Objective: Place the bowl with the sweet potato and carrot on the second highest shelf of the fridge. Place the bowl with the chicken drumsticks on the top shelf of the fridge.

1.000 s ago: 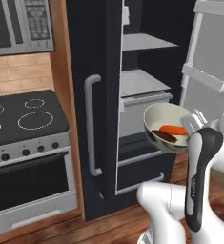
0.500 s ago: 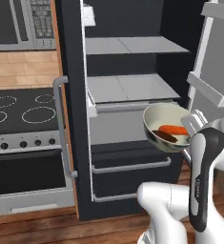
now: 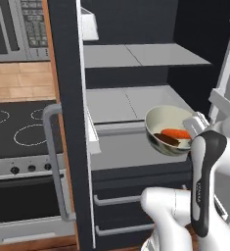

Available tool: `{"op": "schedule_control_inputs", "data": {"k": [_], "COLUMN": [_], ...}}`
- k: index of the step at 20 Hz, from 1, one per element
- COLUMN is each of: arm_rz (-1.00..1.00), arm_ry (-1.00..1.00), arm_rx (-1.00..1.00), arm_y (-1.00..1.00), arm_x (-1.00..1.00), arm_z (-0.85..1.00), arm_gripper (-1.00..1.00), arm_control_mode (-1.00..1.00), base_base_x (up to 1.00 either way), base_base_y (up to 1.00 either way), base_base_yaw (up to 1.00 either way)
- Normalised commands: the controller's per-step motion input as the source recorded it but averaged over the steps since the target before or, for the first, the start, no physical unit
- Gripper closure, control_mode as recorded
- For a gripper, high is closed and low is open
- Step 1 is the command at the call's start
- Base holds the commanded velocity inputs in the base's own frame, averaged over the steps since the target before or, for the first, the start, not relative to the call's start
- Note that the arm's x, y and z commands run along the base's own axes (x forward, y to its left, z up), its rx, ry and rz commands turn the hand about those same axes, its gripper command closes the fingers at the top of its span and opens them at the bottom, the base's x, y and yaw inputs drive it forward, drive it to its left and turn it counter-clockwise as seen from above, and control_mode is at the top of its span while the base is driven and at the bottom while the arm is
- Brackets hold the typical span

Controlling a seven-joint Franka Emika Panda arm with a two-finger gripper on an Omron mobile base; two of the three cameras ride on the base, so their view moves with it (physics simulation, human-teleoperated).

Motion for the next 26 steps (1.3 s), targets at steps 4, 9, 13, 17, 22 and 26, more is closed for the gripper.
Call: {"op": "schedule_control_inputs", "data": {"k": [4,9,13,17,22,26], "arm_rz": [0.0,-0.01,-0.05,-0.05,-0.02,0.0], "arm_ry": [0.0,0.0,0.0,0.03,0.09,0.07], "arm_rx": [0.0,0.0,0.0,0.0,-0.02,-0.04], "arm_y": [0.0,0.0,0.0,0.0,0.0,0.0], "arm_x": [0.0,0.6,1.0,1.0,1.0,1.0], "arm_z": [0.0,-0.08,-0.05,0.0,-0.26,-0.41], "arm_gripper": [1.0,1.0,1.0,1.0,1.0,1.0], "arm_control_mode": [1.0,-1.0,-1.0,-1.0,-1.0,-1.0], "base_base_x": [0.87,0.38,0.0,0.0,0.0,0.0], "base_base_y": [0.0,0.0,0.0,0.0,0.0,0.0], "base_base_yaw": [0.0,0.0,0.0,0.0,0.0,0.0]}}
